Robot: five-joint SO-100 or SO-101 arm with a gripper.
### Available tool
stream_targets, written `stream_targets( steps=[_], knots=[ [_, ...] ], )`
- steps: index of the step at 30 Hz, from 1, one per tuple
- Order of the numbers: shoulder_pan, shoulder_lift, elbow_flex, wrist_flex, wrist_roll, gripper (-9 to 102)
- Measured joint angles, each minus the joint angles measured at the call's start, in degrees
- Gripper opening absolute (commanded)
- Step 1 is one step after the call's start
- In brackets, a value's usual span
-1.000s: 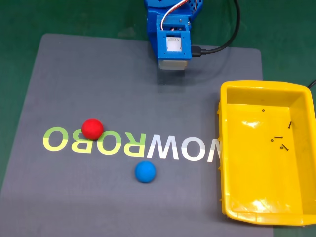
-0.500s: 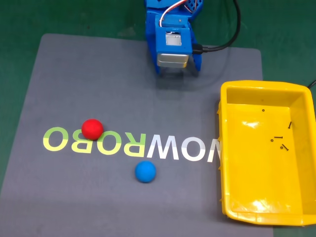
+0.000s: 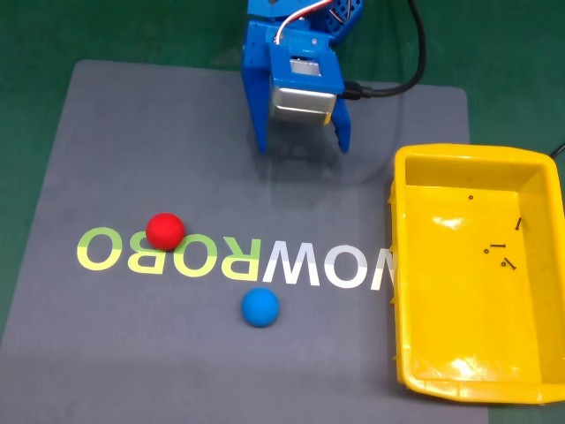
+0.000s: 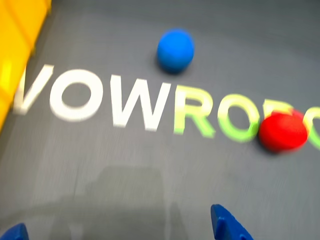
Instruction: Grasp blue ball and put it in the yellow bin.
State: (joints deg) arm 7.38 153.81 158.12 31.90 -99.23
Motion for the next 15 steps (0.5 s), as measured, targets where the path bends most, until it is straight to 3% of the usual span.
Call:
stream_targets(
  steps=[7, 15],
  knots=[
    [2.2, -23.7, -13.3, -11.4, 0.2, 39],
    [3.3, -49.0, -30.6, -16.0, 0.2, 38]
  ],
)
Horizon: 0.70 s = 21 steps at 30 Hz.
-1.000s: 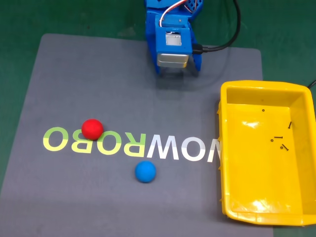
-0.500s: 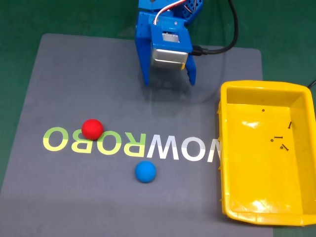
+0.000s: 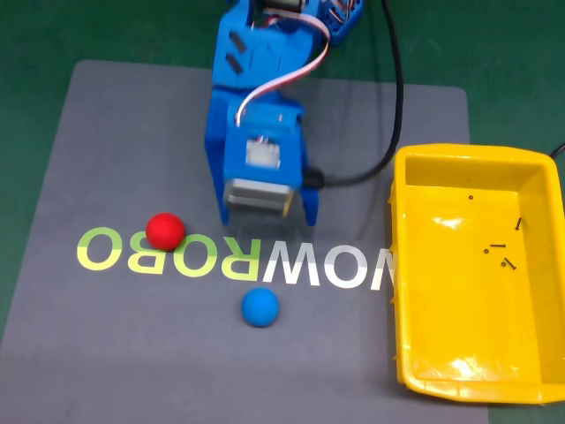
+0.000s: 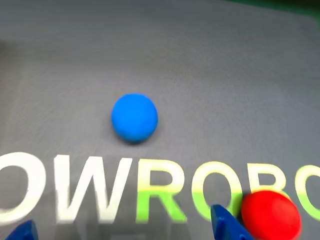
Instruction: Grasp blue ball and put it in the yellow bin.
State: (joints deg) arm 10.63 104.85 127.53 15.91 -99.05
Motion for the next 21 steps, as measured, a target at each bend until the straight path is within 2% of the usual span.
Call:
stream_targets(
  steps=[10, 21],
  knots=[
    [-0.4, -22.9, -20.1, 0.0, 0.4, 38],
    [-1.7, -33.8, -30.1, 0.0, 0.7, 36]
  ],
)
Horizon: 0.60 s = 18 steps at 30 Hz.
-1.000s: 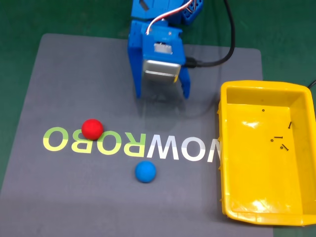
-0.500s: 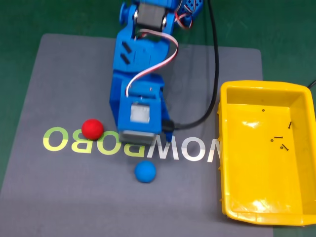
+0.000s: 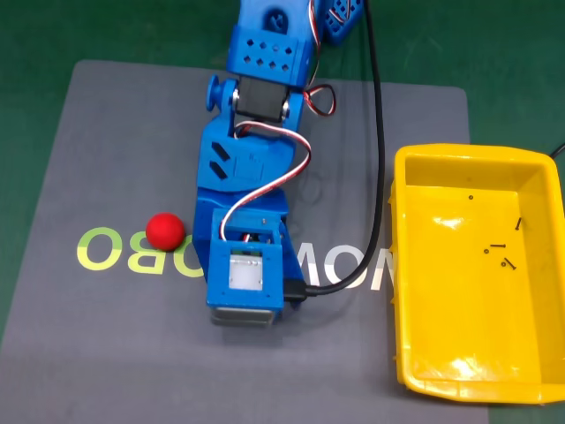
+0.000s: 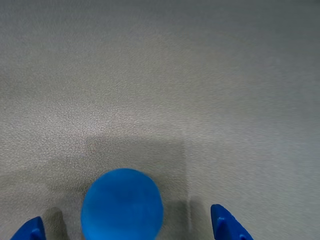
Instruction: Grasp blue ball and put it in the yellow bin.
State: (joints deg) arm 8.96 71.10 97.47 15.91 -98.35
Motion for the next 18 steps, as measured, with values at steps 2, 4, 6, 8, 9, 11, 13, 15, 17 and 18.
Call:
stream_targets(
  steps=[2, 4, 6, 8, 9, 11, 13, 15, 17, 18],
  knots=[
    [-0.5, -1.1, -0.8, 0.0, 0.0, 35],
    [-1.1, -2.1, -1.3, 0.0, 0.7, 35],
    [-1.5, -2.5, -1.7, 0.0, 1.0, 32],
    [-1.7, -2.9, -2.1, 0.0, 1.1, 29],
    [-1.8, -3.1, -2.2, 0.0, 1.2, 26],
    [-1.9, -3.5, -2.5, 0.0, 1.7, 17],
    [-2.3, -3.8, -2.8, 0.0, 2.1, 12],
    [-2.3, -3.8, -3.0, 0.0, 2.3, 5],
    [-2.3, -4.0, -3.1, 0.0, 2.5, 0],
    [-2.3, -4.1, -3.1, 0.0, 2.5, 0]
  ],
)
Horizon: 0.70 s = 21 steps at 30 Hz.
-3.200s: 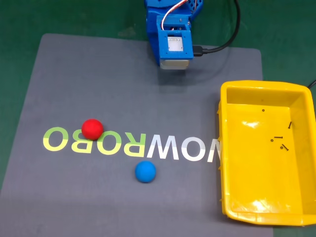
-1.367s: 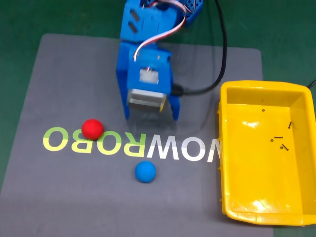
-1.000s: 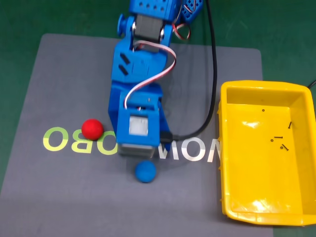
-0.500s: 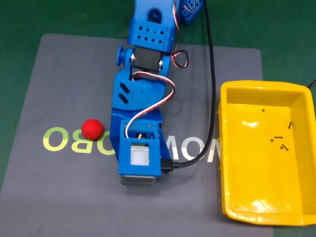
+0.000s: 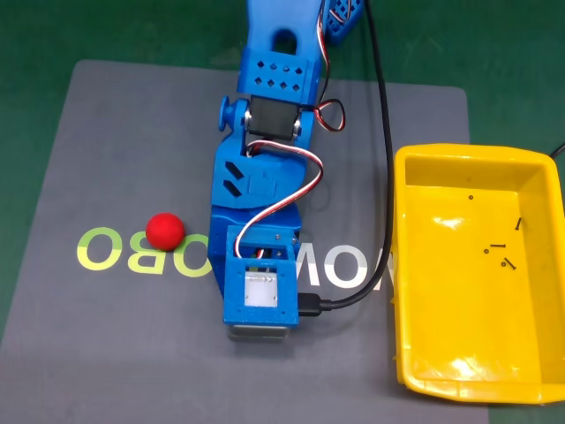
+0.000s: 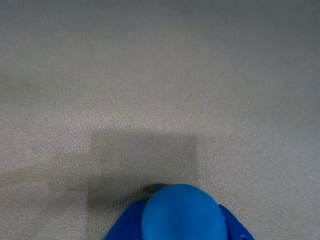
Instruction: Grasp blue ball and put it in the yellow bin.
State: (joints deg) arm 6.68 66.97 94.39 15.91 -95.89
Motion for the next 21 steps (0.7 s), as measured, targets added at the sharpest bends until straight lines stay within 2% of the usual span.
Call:
stream_targets(
  steps=[13, 21],
  knots=[
    [-0.9, 0.4, 0.0, 0.0, 1.9, 0],
    [-6.9, 13.0, 0.1, 0.0, 5.5, 0]
  ],
)
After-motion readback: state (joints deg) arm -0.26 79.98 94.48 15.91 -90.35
